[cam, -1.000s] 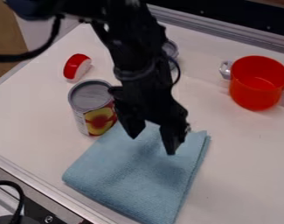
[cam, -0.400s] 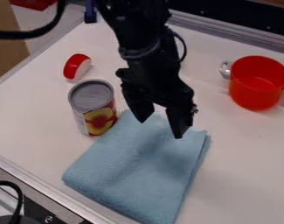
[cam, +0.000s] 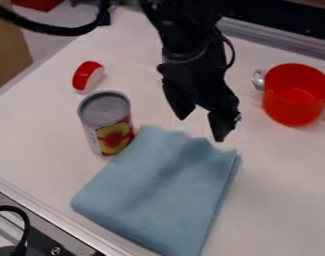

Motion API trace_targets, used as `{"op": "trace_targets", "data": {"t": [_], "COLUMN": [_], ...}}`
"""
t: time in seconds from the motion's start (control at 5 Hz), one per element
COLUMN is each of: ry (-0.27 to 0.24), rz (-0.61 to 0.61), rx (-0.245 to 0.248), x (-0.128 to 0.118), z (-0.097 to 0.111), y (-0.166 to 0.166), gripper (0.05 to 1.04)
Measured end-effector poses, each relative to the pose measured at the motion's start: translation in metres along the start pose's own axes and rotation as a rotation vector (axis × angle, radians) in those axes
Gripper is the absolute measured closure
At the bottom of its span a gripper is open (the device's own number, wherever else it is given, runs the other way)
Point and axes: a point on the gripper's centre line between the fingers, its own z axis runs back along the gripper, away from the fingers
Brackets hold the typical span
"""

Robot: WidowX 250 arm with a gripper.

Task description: Moved the blue cloth to the center of the table

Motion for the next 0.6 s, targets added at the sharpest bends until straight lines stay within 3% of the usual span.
{"op": "trace_targets", "data": {"t": [0.2,0.4,0.6], "ry": [-0.037,-0.001,-0.026], "rz": [0.018,-0.01,-0.022], "rx": [0.007,-0.034,-0.052], "x": [0.018,0.029,0.046], "z": [-0.001,-0.009,-0.006], "y": [0.012,0.004,-0.016], "gripper": [0.084,0.084,0.084]}}
